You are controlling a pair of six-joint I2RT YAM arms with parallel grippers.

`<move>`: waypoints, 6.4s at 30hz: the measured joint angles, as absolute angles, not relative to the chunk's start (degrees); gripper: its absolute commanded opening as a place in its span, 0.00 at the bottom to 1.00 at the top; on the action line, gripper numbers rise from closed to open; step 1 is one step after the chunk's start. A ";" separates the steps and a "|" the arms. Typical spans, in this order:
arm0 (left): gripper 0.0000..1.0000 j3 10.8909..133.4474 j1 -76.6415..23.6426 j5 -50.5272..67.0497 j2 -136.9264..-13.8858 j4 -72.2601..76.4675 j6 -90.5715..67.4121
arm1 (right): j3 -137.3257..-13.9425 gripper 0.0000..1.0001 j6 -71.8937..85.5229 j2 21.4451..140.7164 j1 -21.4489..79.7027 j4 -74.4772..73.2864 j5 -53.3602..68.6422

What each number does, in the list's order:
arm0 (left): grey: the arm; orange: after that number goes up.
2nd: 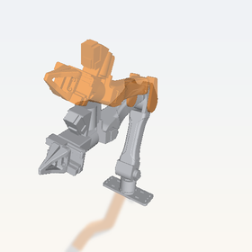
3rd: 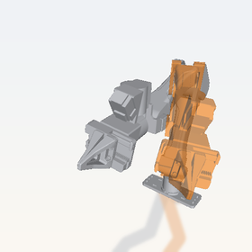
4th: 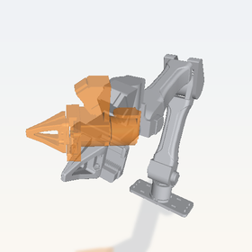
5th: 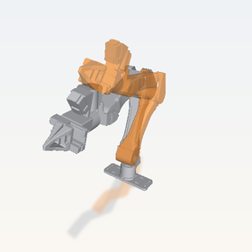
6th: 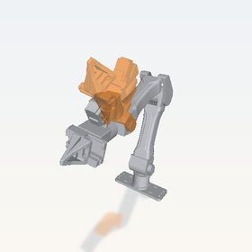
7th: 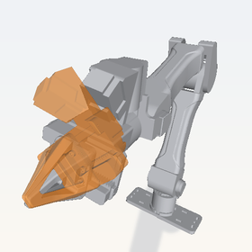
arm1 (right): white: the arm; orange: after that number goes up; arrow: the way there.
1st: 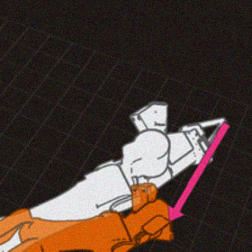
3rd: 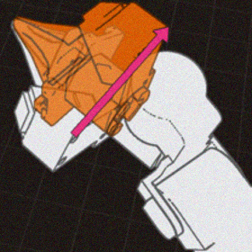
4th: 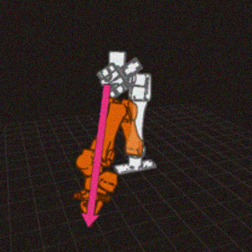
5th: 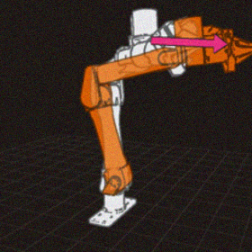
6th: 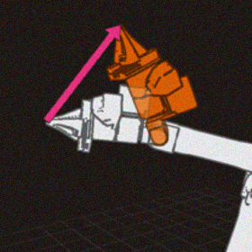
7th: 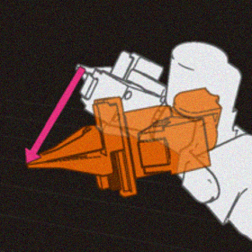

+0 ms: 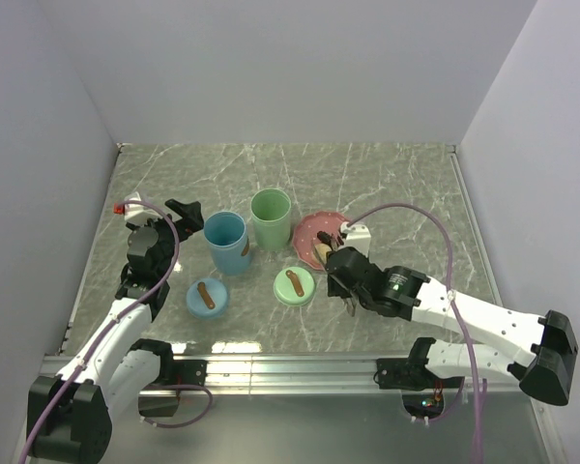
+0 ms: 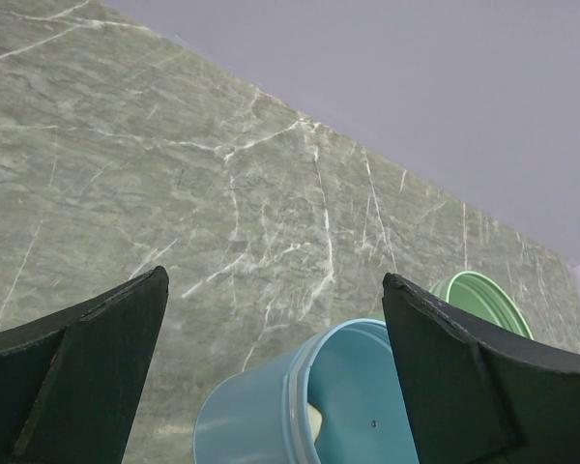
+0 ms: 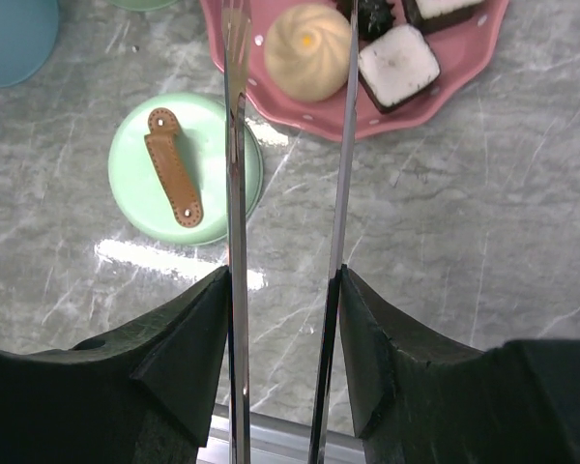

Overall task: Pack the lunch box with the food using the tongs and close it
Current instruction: Pick up the food using the clamp, then place the food into the lunch box, then pick up the food using the clamp

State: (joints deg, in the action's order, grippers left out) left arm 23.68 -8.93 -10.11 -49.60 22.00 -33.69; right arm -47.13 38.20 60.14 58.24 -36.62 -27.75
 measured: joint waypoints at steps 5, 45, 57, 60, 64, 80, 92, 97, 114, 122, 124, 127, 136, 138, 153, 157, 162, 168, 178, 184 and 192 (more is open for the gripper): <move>0.99 23.64 -8.93 -10.11 -49.56 21.98 -33.69 | -45.23 0.54 39.68 60.80 58.24 -36.62 -27.09; 0.99 23.62 -8.93 -10.15 -48.49 21.96 -33.71 | -56.12 0.19 35.42 64.23 56.58 -38.74 -30.63; 0.99 23.62 -8.91 -10.24 -48.58 21.96 -33.71 | -72.99 0.19 24.45 68.53 56.95 -34.92 -30.02; 0.99 23.62 -8.91 -10.39 -48.60 21.96 -33.71 | -76.90 0.19 21.65 72.84 57.49 -33.17 -28.53; 1.00 23.62 -8.91 -10.39 -48.60 21.96 -33.71 | -80.68 0.19 18.70 79.44 58.50 -31.55 -25.63; 0.99 23.62 -8.82 -10.37 -49.69 21.98 -33.74 | -84.44 0.19 15.09 88.20 63.96 -29.67 -18.74; 0.99 23.62 -8.80 -10.37 -49.71 21.98 -33.76 | -84.42 0.20 15.42 88.51 67.61 -29.63 -19.14; 1.00 23.62 -8.80 -10.37 -49.71 22.00 -33.78 | -83.90 0.20 15.90 88.51 67.75 -29.65 -19.94; 1.00 23.62 -8.75 -10.35 -50.63 22.81 -33.91 | -82.91 0.49 16.80 88.51 67.75 -30.02 -21.08; 1.00 23.62 -8.75 -10.35 -50.63 22.83 -33.91 | -82.08 0.49 16.95 88.09 67.75 -29.87 -23.31; 0.99 23.62 -8.75 -10.33 -50.63 22.85 -33.91 | -80.73 0.49 17.32 87.26 67.75 -30.09 -24.71; 0.99 23.62 -8.75 -10.35 -50.63 22.85 -33.91 | -77.49 0.49 18.61 84.79 67.33 -30.61 -27.09; 0.99 23.62 -8.69 -10.35 -50.63 22.87 -33.93 | -63.64 0.50 23.75 69.80 58.57 -30.96 -30.09; 0.99 23.62 -8.69 -10.33 -50.83 22.94 -33.91 | -61.19 0.50 24.62 67.42 56.93 -30.92 -30.20; 1.00 23.62 -8.69 -10.13 -51.27 22.94 -33.93 | -48.07 0.50 27.20 66.04 45.71 -27.57 -24.08; 1.00 23.62 -8.69 -10.13 -51.27 22.94 -33.95 | -47.35 0.50 27.20 67.02 44.14 -26.02 -22.20; 1.00 23.62 -8.69 -10.13 -51.27 22.94 -33.95 | -47.22 0.49 27.18 68.73 43.81 -24.36 -20.36; 0.99 23.62 -8.69 -10.13 -51.27 22.96 -33.95 | -47.20 0.49 27.24 71.24 43.51 -23.62 -19.79; 1.00 23.62 -8.69 -10.13 -51.27 22.98 -33.95 | -46.35 0.46 28.73 71.59 43.46 -24.84 -19.38; 0.99 23.62 -8.67 -10.13 -51.27 23.03 -33.95 | -44.97 0.25 29.10 71.61 43.46 -25.06 -18.57; 0.99 23.62 -8.67 -10.13 -51.27 23.05 -33.95 | -45.32 0.21 28.88 71.88 43.44 -25.41 -18.37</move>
State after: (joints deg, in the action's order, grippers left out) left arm 23.62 -8.67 -10.13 -51.27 23.05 -33.95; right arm -45.32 28.88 71.88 43.44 -25.41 -18.37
